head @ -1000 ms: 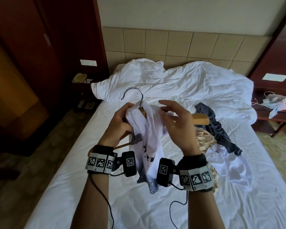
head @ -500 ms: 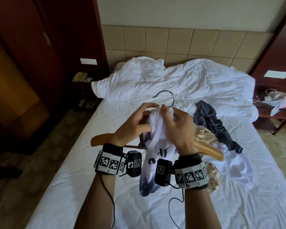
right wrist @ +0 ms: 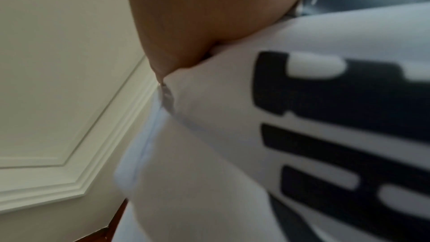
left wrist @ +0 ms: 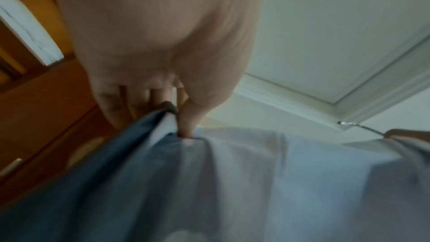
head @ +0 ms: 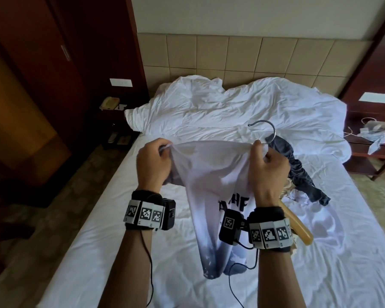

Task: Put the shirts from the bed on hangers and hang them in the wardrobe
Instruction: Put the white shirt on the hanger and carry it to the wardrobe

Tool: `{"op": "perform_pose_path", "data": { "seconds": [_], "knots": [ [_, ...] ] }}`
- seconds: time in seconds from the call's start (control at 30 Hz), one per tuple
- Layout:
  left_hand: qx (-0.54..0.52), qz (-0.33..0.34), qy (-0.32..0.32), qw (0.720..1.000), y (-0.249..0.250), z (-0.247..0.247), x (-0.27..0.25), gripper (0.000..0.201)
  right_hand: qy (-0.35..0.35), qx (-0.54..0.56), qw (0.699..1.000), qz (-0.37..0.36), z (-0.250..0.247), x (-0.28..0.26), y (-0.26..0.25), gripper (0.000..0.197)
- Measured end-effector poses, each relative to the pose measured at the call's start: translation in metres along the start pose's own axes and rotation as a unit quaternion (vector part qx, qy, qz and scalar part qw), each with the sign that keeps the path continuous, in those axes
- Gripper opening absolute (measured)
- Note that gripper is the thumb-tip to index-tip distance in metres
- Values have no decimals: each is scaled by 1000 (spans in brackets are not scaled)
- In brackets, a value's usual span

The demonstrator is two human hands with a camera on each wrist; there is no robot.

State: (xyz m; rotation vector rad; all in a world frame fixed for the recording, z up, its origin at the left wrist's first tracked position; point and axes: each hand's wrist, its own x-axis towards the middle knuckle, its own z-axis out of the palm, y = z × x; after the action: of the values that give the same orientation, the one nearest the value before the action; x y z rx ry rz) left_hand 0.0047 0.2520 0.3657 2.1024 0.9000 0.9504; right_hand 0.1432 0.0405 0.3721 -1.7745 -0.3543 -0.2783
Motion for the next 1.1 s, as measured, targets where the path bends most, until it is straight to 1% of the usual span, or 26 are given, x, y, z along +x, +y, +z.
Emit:
{"op": "perform_pose_path", "data": {
  "seconds": [0.07, 0.1, 0.13, 0.2, 0.23, 0.27, 0.3, 0.33, 0.37, 0.4, 0.43, 0.47, 0.53, 0.6, 0.77, 0.87, 0.9, 1.0, 1.1],
  "knots": [
    [64, -53, 46, 995, -13, -3, 2, 38, -1, -1, 1000, -2, 0, 0, 1, 60],
    [93, -64, 63, 992, -16, -3, 2, 42, -1, -4, 1000, -3, -1, -1, -1, 60],
    [109, -58, 78, 989, -17, -1, 0, 44, 0, -10, 1000, -4, -1, -2, -4, 60],
    [90, -3, 100, 991, -12, 4, -5, 38, -5, -23, 1000, -10, 1, -6, -9, 59],
    [57, 29, 95, 993, -7, 7, -6, 33, -9, -26, 999, -17, 3, -7, -11, 59],
    [18, 49, 66, 996, -4, 9, -7, 29, -9, -26, 999, -20, 5, -8, -10, 60],
    [-8, 57, 19, 998, 0, 10, -8, 27, -7, -23, 1000, -19, 6, -8, -9, 60],
    [-15, 60, -30, 998, 2, 12, -9, 25, -5, -18, 1000, -13, 8, -8, -7, 61],
    [5, 62, -73, 995, 1, 14, -10, 25, -3, -12, 1000, -9, 9, -8, -6, 61],
    [36, 68, -98, 992, -2, 16, -11, 30, -1, -9, 1000, -6, 10, -8, -5, 62],
    [68, 75, -103, 990, -4, 17, -12, 40, 0, -7, 1000, -7, 10, -8, -5, 62],
    [89, 77, -93, 989, -7, 18, -13, 48, -1, -7, 1000, -9, 10, -8, -5, 62],
    [102, 68, -60, 991, -9, 17, -14, 54, -3, -7, 1000, -14, 9, -8, -3, 63],
    [103, 52, -33, 993, -10, 15, -13, 54, -5, -2, 1000, -15, 9, -7, -1, 65],
    [39, -16, 17, 999, -27, 6, -8, 49, -3, 4, 1000, -9, 9, -9, -3, 62],
    [19, -74, 11, 997, -44, -2, -4, 47, 3, -7, 1000, -21, 7, -8, -5, 62],
    [18, -84, 4, 996, -48, -5, -4, 48, 2, -10, 1000, -21, 6, -8, -6, 62],
    [14, -67, -2, 998, -46, -8, -4, 41, 0, -10, 1000, -13, 9, -10, -8, 62],
    [0, -2, -30, 1000, -27, -3, -4, 40, -7, -3, 1000, -19, 15, -14, -11, 63]
  ]
}}
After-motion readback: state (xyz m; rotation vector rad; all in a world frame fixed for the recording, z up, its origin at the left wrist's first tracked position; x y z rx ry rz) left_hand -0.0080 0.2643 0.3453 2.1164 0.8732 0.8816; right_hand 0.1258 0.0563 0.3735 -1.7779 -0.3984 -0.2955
